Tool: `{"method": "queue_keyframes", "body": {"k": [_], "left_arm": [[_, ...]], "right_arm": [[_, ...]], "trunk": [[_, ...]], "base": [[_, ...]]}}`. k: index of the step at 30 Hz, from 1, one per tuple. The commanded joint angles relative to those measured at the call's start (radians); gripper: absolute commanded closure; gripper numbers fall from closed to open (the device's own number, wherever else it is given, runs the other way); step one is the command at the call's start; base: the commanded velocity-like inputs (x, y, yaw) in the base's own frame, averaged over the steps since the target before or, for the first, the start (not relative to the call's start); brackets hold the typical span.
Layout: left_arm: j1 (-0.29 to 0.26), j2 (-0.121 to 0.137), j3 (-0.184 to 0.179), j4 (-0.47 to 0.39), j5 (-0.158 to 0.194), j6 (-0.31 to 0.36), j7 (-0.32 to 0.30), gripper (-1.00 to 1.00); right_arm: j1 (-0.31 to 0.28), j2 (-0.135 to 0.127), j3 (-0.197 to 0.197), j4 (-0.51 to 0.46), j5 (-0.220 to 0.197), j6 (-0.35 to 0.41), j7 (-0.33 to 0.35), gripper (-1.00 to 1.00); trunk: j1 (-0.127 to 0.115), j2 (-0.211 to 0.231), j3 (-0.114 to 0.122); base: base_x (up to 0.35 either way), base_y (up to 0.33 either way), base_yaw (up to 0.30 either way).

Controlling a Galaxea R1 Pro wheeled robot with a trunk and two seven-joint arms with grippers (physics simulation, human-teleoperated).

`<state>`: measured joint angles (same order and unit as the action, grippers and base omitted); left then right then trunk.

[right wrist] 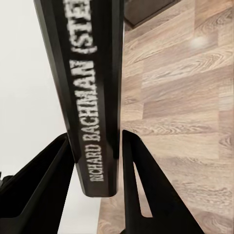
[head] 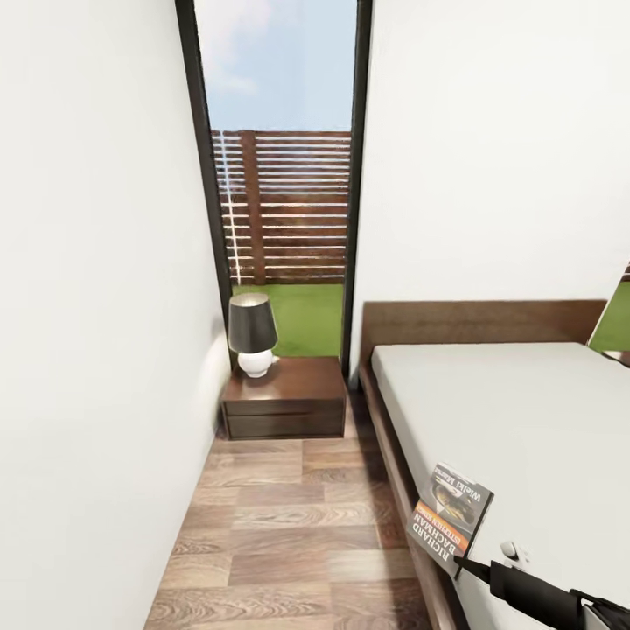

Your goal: In the bedroom, move the book from the bed onto either nightstand, and place the two sandals side by side next to the bed.

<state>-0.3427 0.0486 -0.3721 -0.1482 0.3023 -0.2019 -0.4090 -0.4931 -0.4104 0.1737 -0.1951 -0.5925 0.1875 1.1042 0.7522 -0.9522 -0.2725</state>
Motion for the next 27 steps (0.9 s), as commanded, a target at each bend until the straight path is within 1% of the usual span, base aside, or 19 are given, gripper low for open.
{"method": "queue_keyframes", "body": {"k": [1, 7, 12, 14, 15, 18, 19, 20, 21, 23, 27], "left_arm": [[-0.001, 0.000, -0.008, 0.001, 0.009, -0.004, -0.002, -1.00], [-0.001, 0.000, -0.007, 0.001, 0.009, -0.004, -0.002, -1.00], [-0.001, 0.006, -0.003, -0.003, 0.007, -0.004, -0.011, -1.00], [-0.001, 0.008, -0.001, -0.007, 0.006, -0.005, -0.022, -1.00], [-0.001, 0.011, 0.001, -0.013, 0.006, -0.005, -0.044, -1.00], [-0.001, 0.017, 0.002, -0.072, 0.004, -0.003, -0.148, -1.00], [-0.002, 0.028, 0.002, -0.121, 0.004, 0.000, -0.189, -1.00], [-0.003, 0.032, 0.002, -0.138, 0.004, 0.001, -0.199, -1.00], [-0.004, 0.039, 0.002, -0.192, 0.003, 0.006, -0.218, -1.00], [-0.005, 0.044, 0.002, -0.253, 0.003, 0.022, -0.230, -1.00], [-0.009, 0.052, 0.004, -0.329, 0.004, 0.055, -0.243, -1.00]], "right_arm": [[-0.001, -0.001, 0.004, -0.001, -0.012, 0.010, 0.002, 1.00], [-0.001, -0.001, 0.004, -0.001, -0.012, 0.010, 0.002, 1.00], [-0.001, -0.001, 0.004, -0.002, -0.012, 0.010, 0.002, 1.00], [-0.001, -0.001, 0.004, -0.001, -0.012, 0.010, 0.002, 1.00], [-0.001, -0.001, 0.004, -0.001, -0.012, 0.010, 0.002, 1.00], [-0.001, -0.001, 0.004, -0.001, -0.012, 0.010, 0.002, 1.00], [-0.001, -0.001, 0.004, -0.002, -0.012, 0.010, 0.002, 1.00], [-0.001, -0.001, 0.004, -0.002, -0.012, 0.010, 0.002, 1.00], [-0.001, -0.001, 0.004, -0.002, -0.012, 0.010, 0.002, 1.00], [-0.001, -0.001, 0.004, -0.003, -0.012, 0.010, 0.003, 1.00], [-0.001, -0.001, 0.004, -0.002, -0.012, 0.010, 0.003, 1.00]], "trunk": [[0.001, -0.001, -0.001], [0.001, -0.001, -0.001], [0.001, -0.001, -0.001], [0.001, -0.001, -0.001], [0.001, -0.001, -0.001], [0.001, -0.001, -0.001], [0.001, -0.001, -0.001], [0.001, -0.001, -0.001], [0.001, -0.001, -0.001], [0.001, -0.001, -0.001], [0.001, -0.001, -0.001]], "base": [[0.323, 0.000, 0.000], [0.322, 0.000, 0.000], [0.325, 0.000, 0.000], [0.330, 0.000, 0.000], [0.331, 0.000, 0.000], [0.331, 0.000, 0.000], [0.331, 0.000, 0.000], [0.331, 0.000, 0.000], [0.331, 0.000, 0.000], [0.331, 0.000, 0.000], [0.331, 0.000, 0.000]]}}
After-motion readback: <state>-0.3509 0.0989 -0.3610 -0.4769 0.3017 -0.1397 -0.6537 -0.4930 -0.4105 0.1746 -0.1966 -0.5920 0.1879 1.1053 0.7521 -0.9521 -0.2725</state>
